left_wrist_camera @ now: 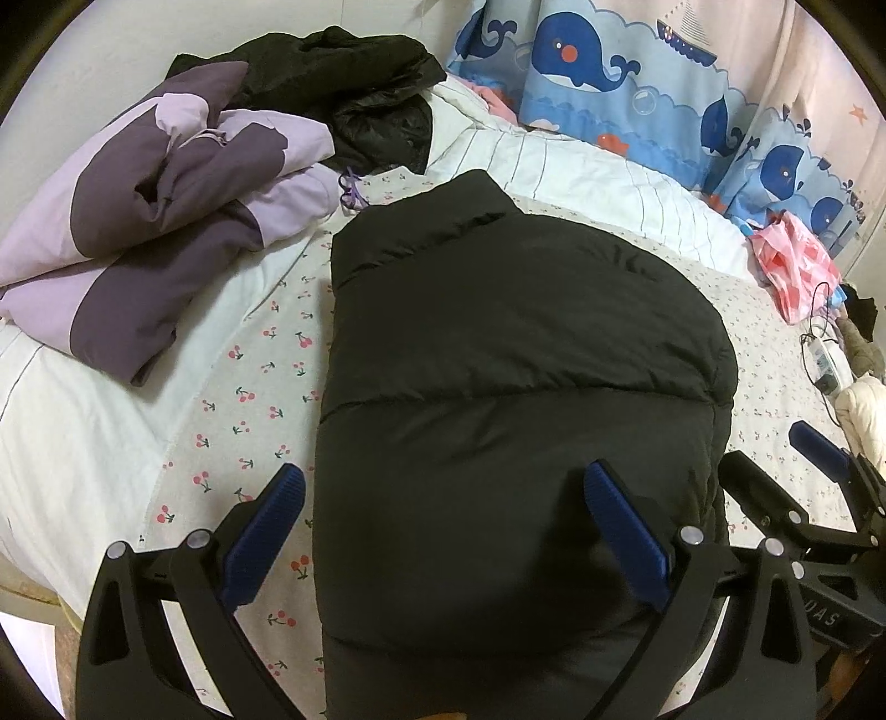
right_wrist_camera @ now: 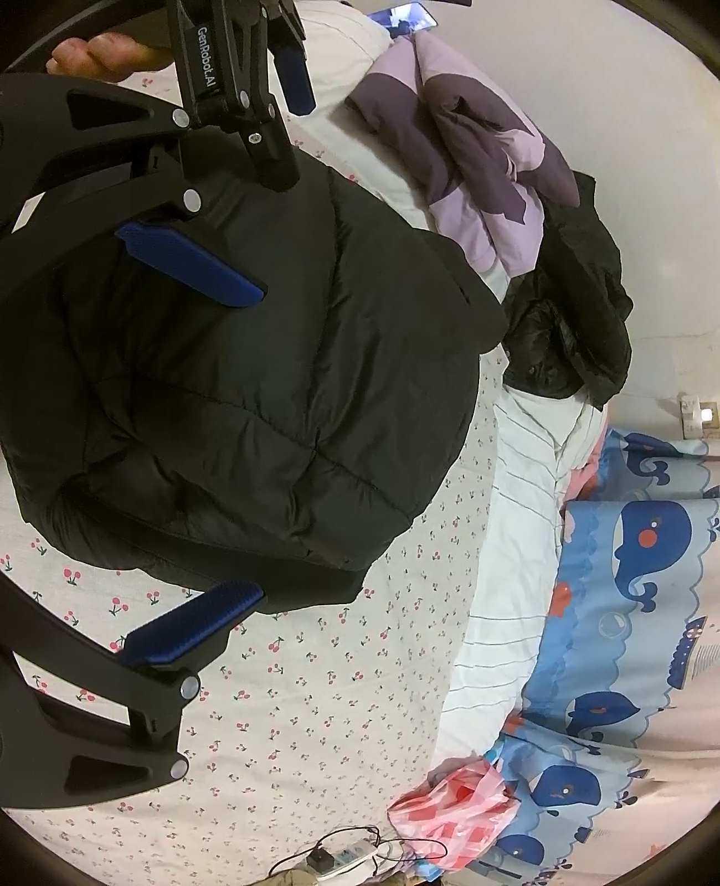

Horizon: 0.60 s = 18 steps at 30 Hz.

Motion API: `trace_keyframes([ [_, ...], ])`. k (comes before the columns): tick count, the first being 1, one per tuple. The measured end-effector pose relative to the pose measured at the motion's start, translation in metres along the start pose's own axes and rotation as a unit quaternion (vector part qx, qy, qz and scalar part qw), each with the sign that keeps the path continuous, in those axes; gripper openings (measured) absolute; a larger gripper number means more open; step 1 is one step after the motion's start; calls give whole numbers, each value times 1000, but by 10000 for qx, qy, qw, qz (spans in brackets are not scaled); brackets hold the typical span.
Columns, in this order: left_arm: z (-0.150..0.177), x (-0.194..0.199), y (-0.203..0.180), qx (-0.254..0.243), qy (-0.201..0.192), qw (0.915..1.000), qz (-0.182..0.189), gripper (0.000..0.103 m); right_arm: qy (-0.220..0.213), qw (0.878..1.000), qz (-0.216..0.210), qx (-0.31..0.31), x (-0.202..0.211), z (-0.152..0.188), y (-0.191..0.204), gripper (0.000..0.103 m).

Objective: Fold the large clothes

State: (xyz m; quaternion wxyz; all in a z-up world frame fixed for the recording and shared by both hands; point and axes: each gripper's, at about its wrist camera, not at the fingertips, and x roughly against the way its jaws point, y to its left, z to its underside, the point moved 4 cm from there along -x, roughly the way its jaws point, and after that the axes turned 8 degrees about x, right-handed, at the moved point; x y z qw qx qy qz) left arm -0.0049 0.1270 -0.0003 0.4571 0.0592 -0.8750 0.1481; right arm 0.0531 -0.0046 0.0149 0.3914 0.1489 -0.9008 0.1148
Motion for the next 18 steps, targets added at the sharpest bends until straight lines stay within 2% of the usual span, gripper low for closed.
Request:
trace_keyframes([
  [18, 0, 4, -4, -121, -81, 9998, -130, 96, -11, 10000, 24, 5, 1, 0, 0, 96],
])
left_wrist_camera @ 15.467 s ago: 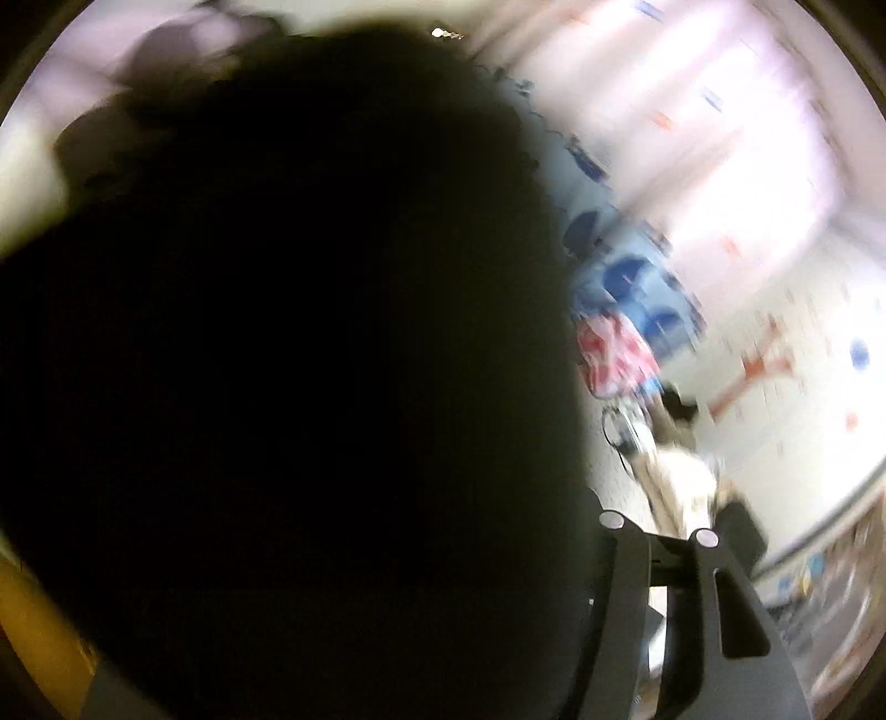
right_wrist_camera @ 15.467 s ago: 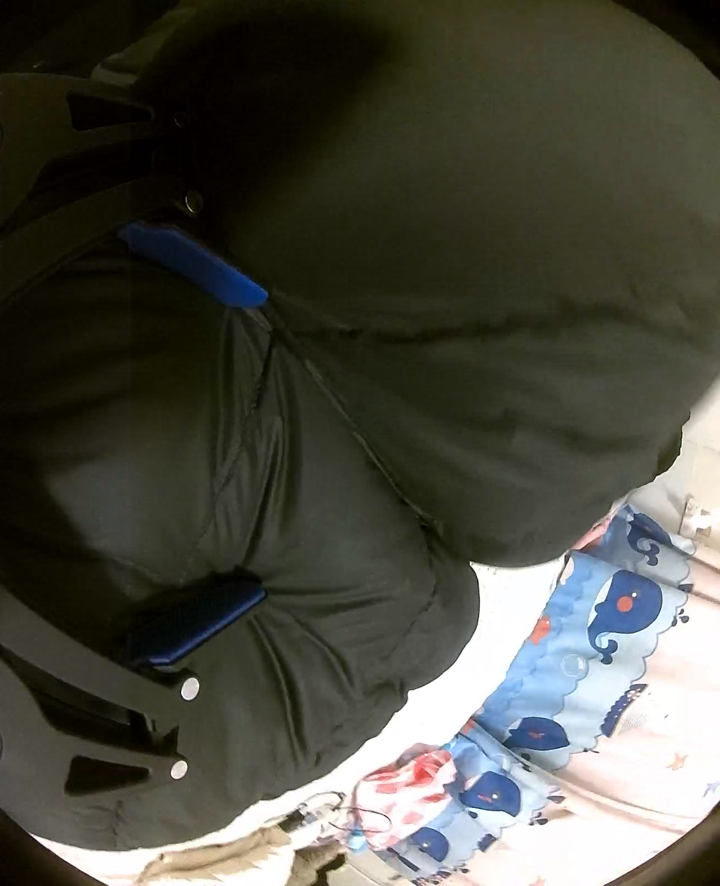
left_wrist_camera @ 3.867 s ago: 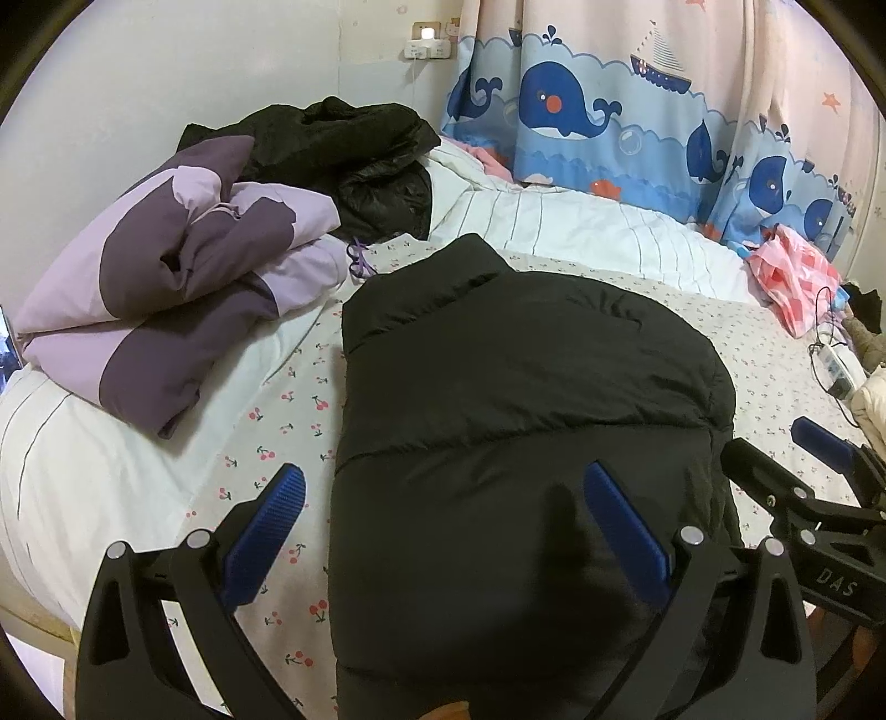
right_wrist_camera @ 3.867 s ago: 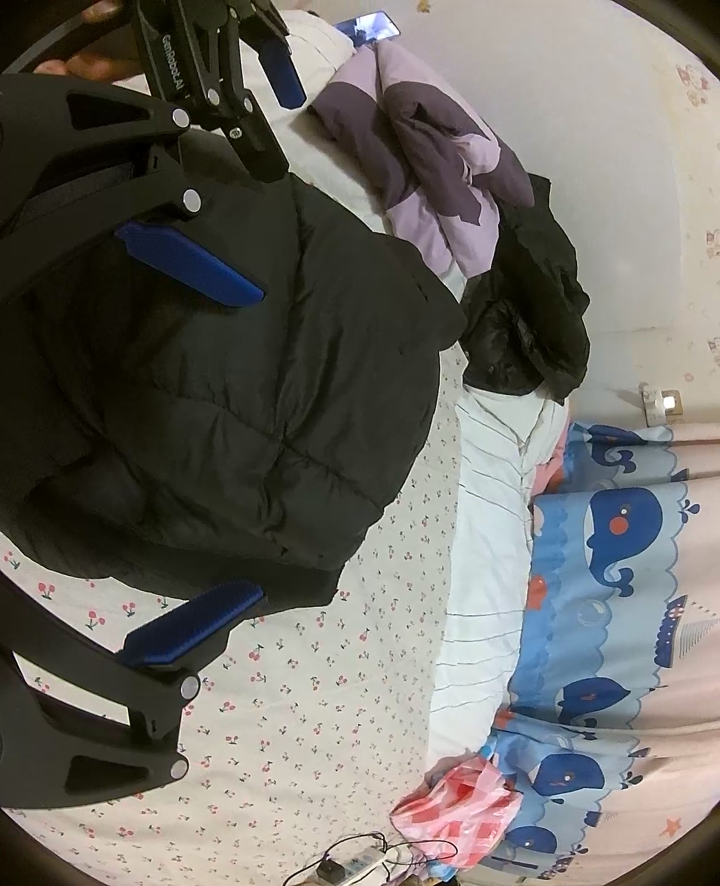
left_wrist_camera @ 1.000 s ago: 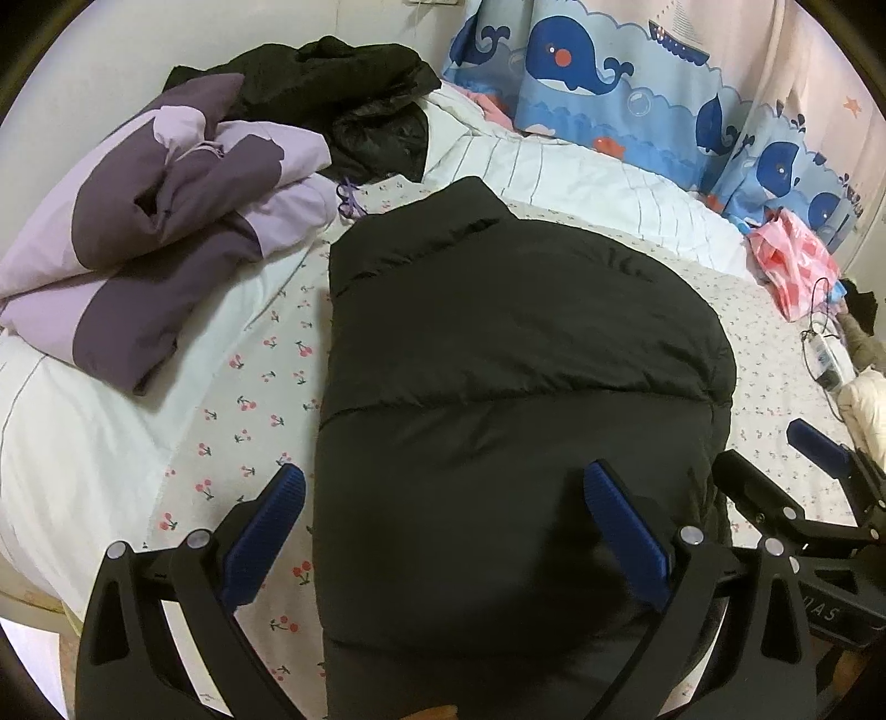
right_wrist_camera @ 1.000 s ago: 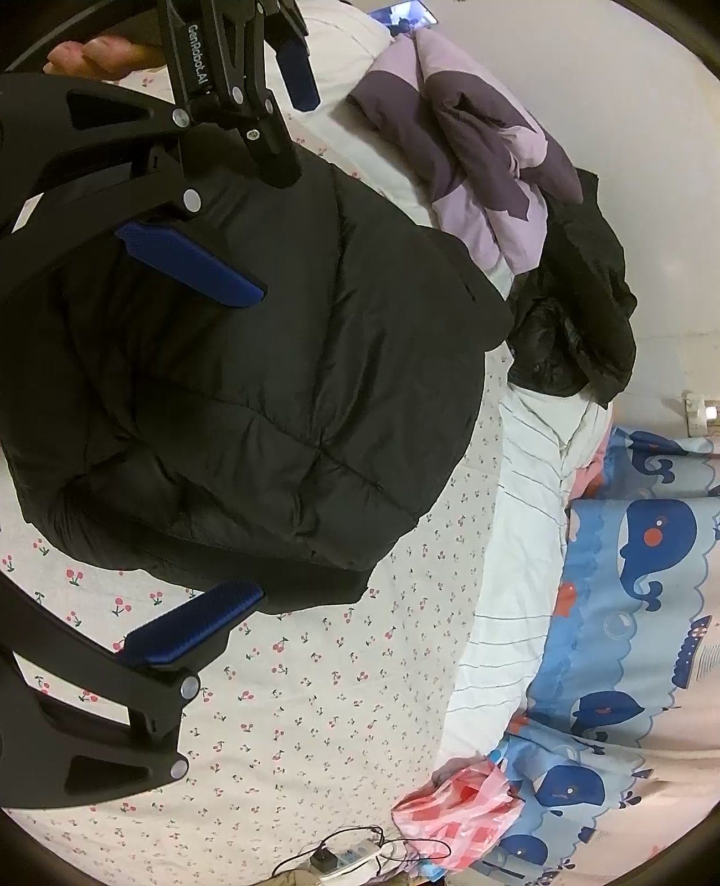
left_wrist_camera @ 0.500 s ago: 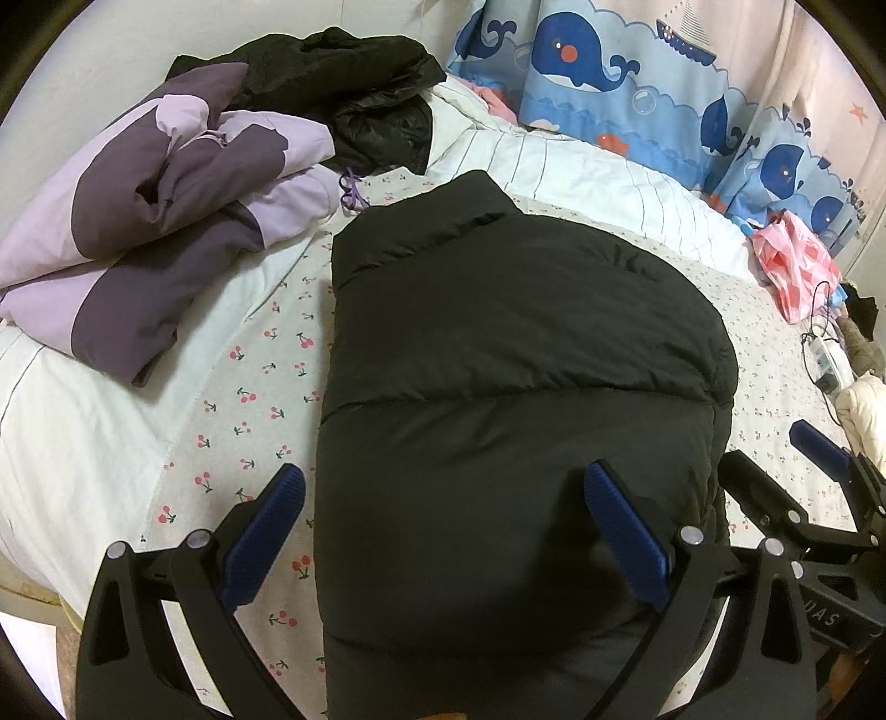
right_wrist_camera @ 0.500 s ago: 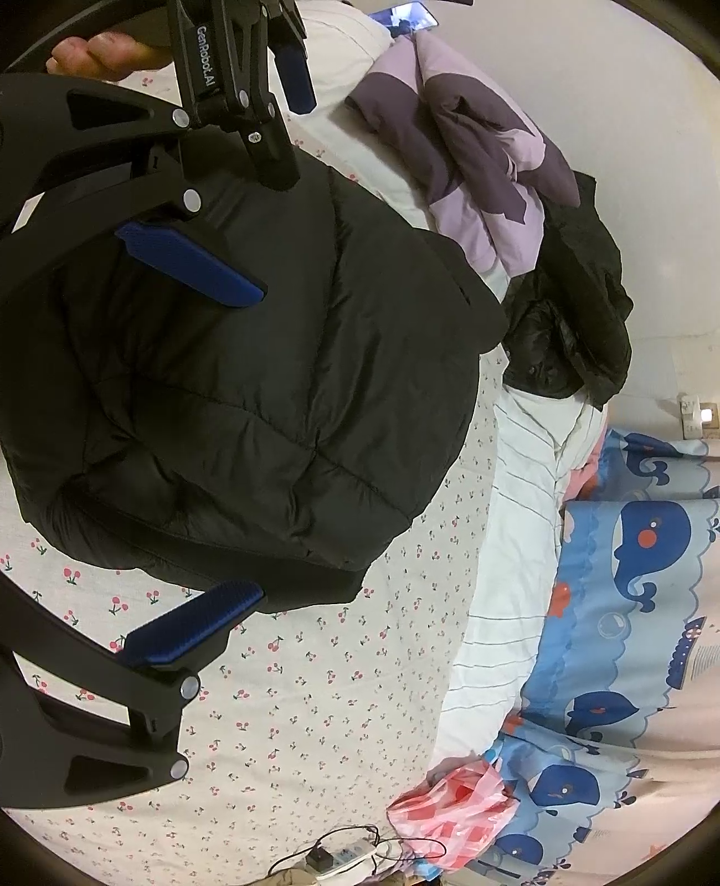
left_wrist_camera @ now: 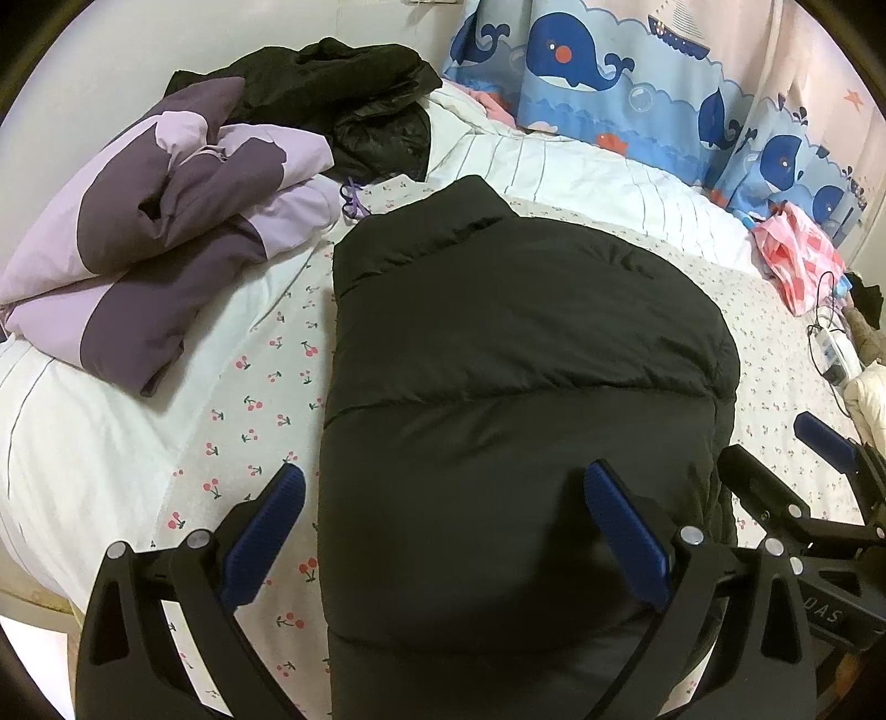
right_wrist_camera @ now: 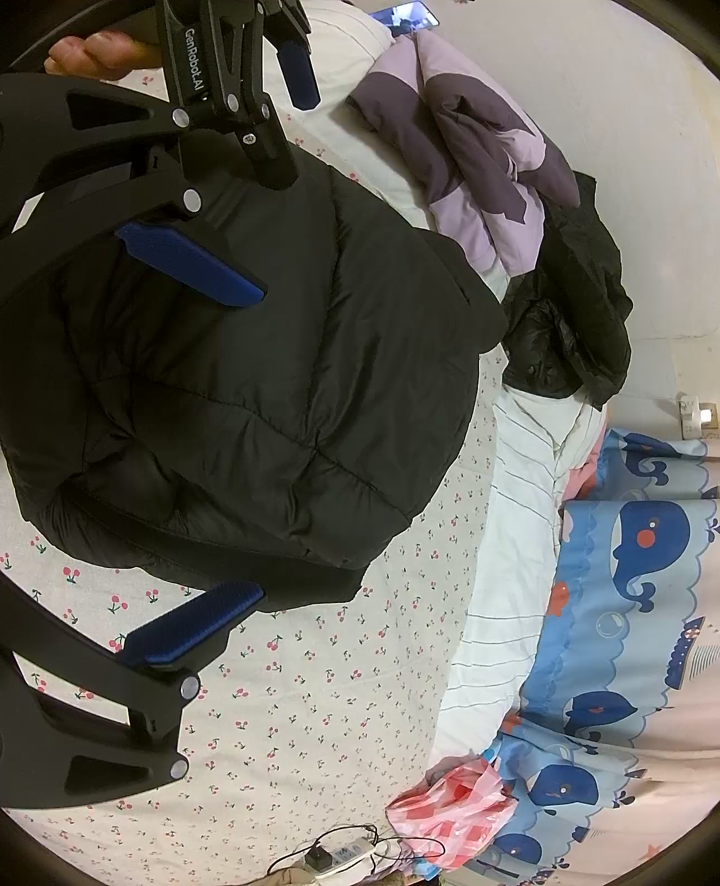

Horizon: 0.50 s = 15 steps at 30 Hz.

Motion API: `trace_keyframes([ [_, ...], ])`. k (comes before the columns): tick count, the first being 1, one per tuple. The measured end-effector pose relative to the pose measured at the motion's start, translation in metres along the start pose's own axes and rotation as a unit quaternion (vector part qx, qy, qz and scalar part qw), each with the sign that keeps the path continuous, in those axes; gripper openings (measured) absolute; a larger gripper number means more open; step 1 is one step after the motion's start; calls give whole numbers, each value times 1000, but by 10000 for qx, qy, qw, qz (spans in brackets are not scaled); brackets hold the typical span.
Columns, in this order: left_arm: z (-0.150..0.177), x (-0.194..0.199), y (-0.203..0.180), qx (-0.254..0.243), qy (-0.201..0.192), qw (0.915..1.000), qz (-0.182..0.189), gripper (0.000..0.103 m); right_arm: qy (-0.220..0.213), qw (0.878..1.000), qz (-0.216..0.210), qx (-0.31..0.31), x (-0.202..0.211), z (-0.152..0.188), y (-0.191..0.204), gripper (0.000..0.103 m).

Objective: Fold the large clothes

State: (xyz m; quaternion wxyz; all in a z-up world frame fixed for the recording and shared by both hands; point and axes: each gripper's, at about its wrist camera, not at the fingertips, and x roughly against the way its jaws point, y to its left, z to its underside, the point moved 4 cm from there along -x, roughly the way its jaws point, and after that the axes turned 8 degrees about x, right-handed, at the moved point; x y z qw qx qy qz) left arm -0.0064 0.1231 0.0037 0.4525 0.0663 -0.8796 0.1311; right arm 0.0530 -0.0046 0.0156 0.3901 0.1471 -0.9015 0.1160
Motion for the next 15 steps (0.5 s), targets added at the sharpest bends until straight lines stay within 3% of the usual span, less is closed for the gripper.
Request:
trace_keyframes([
  [15, 2, 0, -3, -33, -32, 10000, -65, 96, 8, 10000, 16, 9, -1, 1, 1, 96],
])
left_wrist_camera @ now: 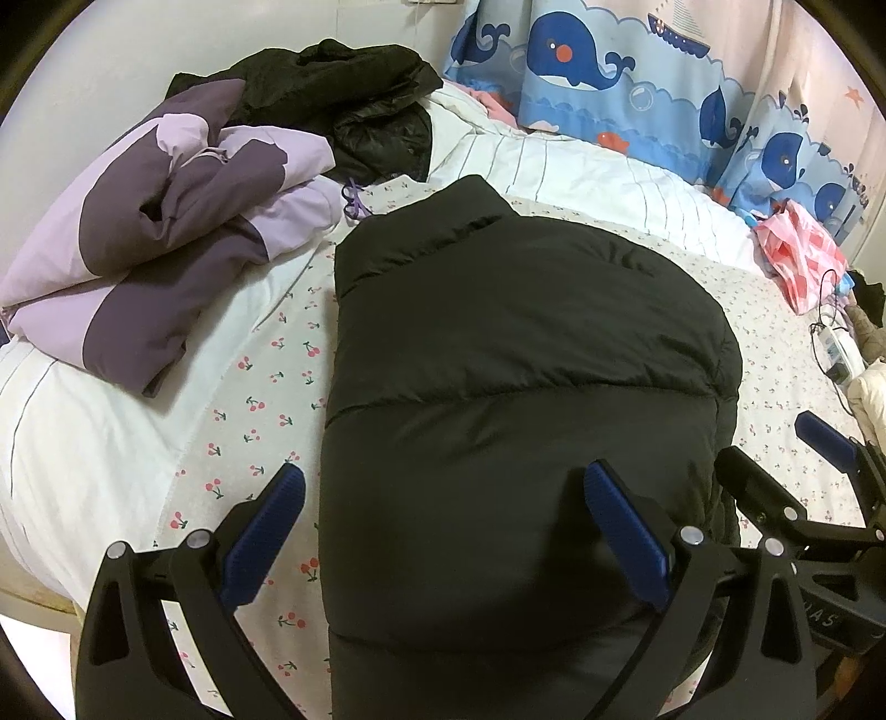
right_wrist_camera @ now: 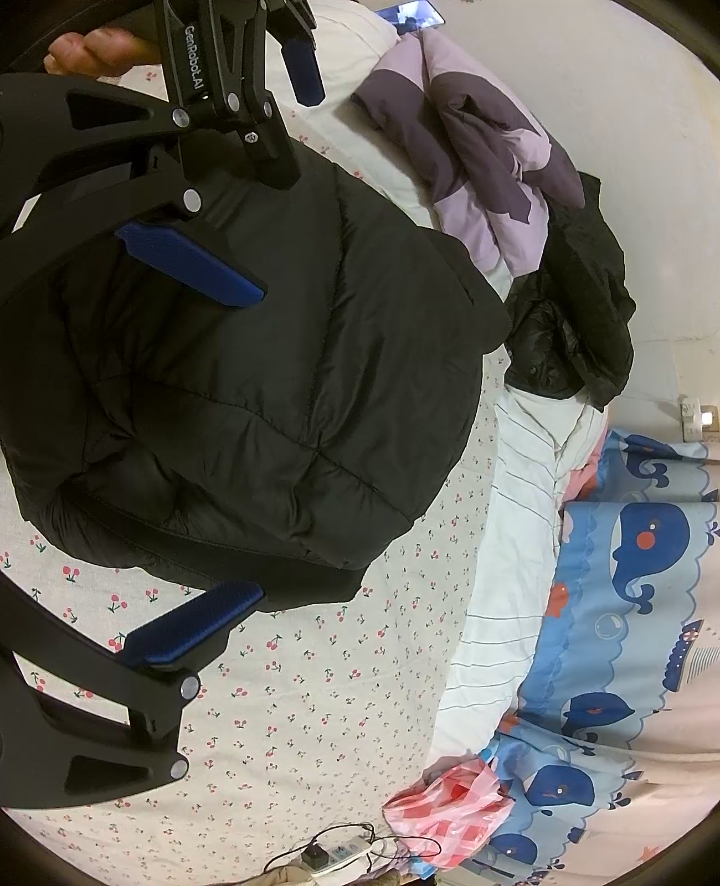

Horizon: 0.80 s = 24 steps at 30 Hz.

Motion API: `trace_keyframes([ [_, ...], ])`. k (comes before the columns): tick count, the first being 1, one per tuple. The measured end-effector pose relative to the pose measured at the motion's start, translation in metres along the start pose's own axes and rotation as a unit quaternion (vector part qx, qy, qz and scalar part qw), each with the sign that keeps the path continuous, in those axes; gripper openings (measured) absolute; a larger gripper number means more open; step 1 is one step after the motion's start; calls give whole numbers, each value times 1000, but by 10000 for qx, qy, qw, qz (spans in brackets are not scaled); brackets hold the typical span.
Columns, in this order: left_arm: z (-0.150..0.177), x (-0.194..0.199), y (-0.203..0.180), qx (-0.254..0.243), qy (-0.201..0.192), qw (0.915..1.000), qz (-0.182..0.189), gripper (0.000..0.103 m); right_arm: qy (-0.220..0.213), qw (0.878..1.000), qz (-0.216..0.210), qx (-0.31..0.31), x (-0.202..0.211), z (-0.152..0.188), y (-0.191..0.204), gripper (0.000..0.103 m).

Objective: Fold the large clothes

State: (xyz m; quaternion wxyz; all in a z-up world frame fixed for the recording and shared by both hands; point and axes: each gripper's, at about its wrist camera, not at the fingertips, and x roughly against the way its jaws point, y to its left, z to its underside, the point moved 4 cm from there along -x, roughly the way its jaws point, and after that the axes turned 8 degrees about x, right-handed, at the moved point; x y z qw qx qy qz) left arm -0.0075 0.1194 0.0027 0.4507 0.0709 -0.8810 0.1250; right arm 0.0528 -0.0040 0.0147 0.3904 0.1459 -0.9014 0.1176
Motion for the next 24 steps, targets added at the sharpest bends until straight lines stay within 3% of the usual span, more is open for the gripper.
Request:
trace_keyframes([
  [6, 0, 3, 0, -13, -118, 9997, -216, 96, -3, 10000, -6, -6, 0, 0, 0, 96],
  [24, -1, 10, -6, -162, -421, 9982, -406, 96, -10, 10000, 3, 5, 0, 0, 0, 96],
])
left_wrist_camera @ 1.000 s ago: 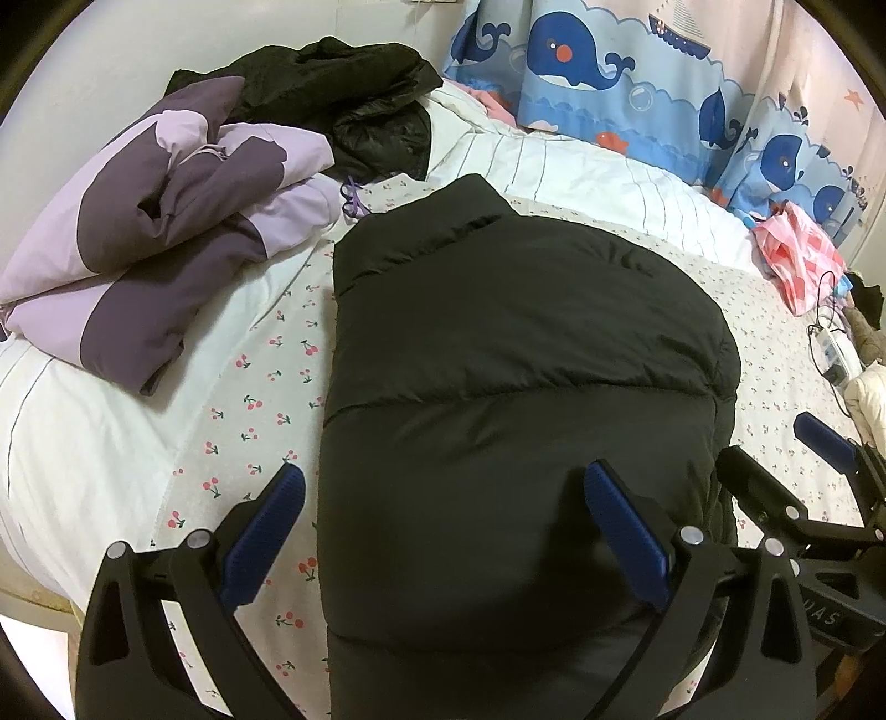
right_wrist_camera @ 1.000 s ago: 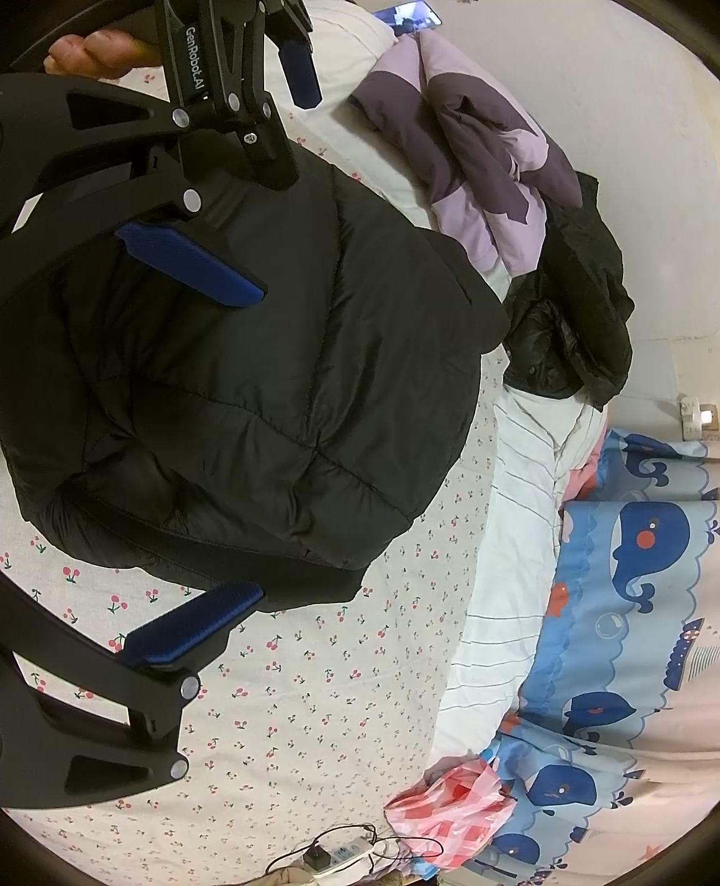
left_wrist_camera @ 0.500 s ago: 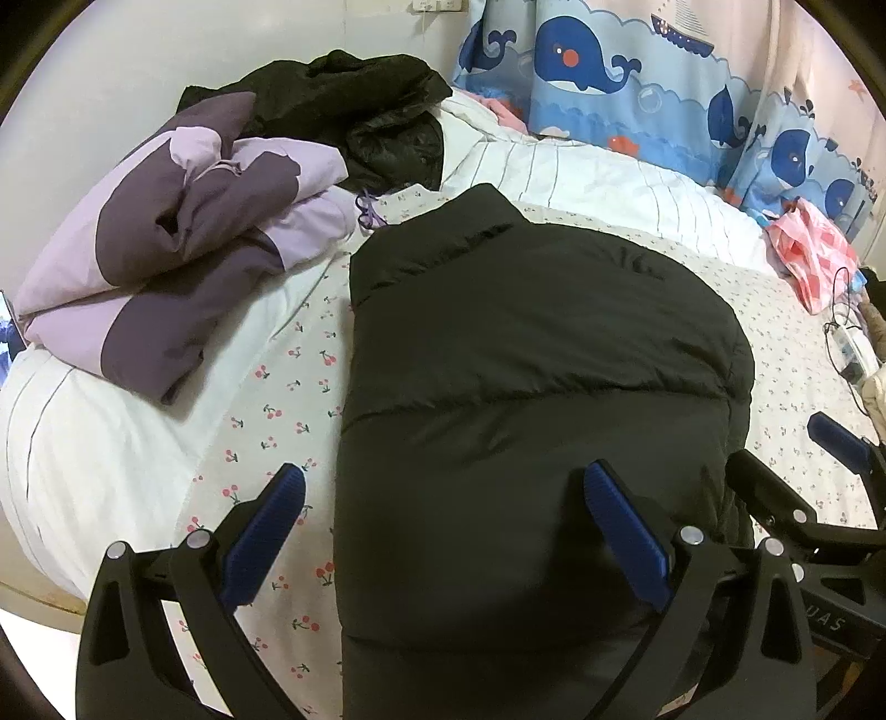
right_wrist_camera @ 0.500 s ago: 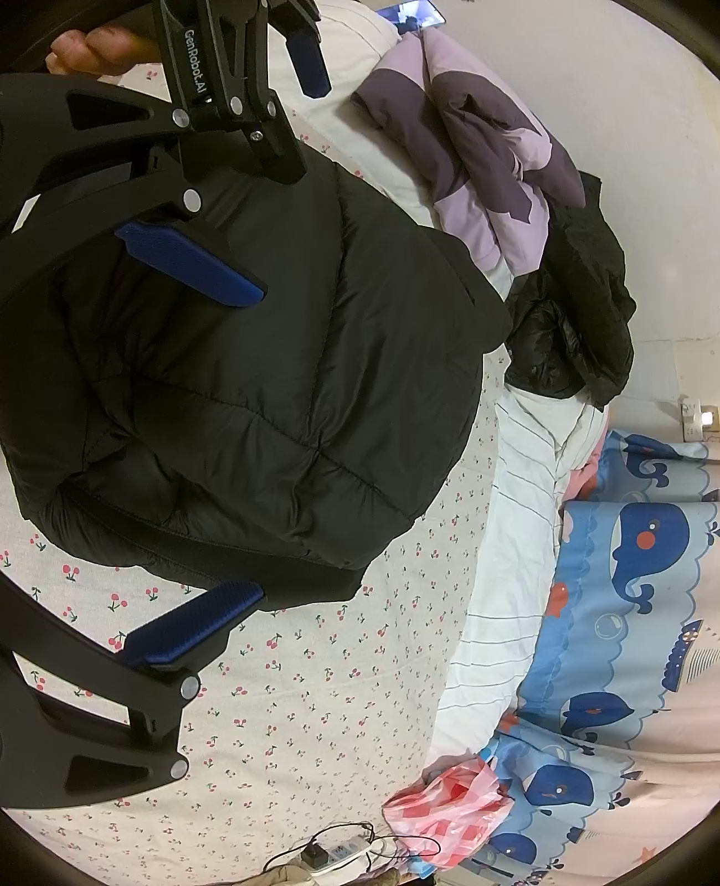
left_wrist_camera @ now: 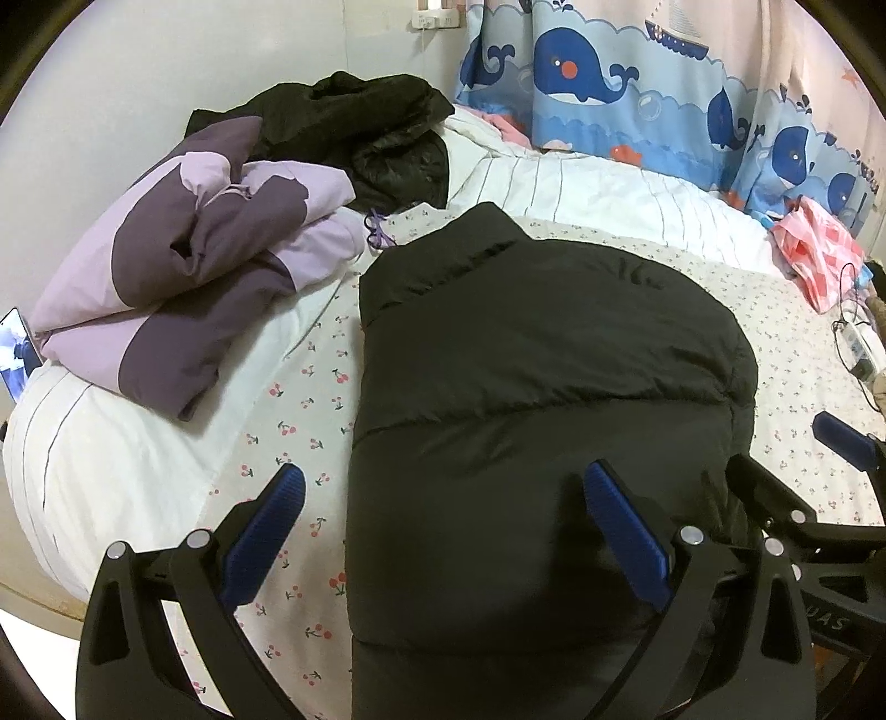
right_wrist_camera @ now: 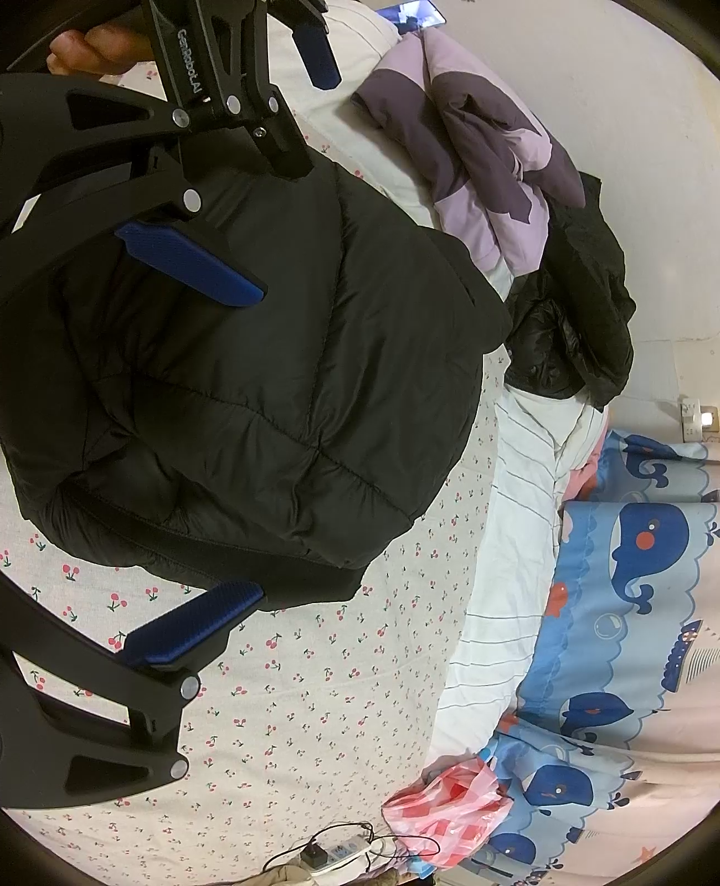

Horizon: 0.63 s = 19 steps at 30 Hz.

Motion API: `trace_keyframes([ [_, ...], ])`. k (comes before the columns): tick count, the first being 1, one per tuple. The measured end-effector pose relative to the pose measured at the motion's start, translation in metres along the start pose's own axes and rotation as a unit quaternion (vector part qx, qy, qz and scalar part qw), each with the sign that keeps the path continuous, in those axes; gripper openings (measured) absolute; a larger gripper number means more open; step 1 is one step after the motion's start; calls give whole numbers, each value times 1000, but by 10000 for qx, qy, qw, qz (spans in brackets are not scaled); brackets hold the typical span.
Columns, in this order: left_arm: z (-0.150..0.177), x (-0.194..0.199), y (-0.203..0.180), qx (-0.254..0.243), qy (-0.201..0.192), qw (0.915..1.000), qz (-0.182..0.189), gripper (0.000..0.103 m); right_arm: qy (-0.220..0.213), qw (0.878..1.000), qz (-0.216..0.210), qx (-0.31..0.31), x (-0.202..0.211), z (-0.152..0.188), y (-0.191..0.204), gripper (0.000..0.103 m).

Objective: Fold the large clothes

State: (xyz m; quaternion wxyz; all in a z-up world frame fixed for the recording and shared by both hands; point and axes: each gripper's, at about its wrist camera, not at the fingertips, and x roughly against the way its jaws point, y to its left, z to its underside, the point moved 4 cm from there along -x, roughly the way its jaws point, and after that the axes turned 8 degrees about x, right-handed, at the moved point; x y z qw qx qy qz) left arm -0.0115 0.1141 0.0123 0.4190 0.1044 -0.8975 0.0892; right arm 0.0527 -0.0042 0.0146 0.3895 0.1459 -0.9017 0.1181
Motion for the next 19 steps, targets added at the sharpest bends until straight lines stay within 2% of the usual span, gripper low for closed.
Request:
trace_keyframes([
  [4, 0, 7, 1, 81, -191, 9998, 68, 96, 3, 10000, -3, -1, 0, 0, 1, 96],
  [6, 0, 15, 7, 384, -486, 9977, 282, 96, 3, 10000, -13, -2, 0, 0, 0, 96],
  [10, -2, 26, 4, 294, -774, 9963, 234, 96, -9, 10000, 0, 5, 0, -1, 1, 96],
  [13, -2, 20, -1, 100, -622, 9980, 16, 96, -39, 10000, 70, 14, 1, 1, -1, 96],
  [16, 1, 10, -5, -35, -334, 9994, -28, 96, -79, 9996, 245, 96, 2, 1, -2, 96],
  [19, 5, 9, -7, -46, -253, 9997, -33, 96, -60, 9996, 255, 77, 2, 1, -2, 96],
])
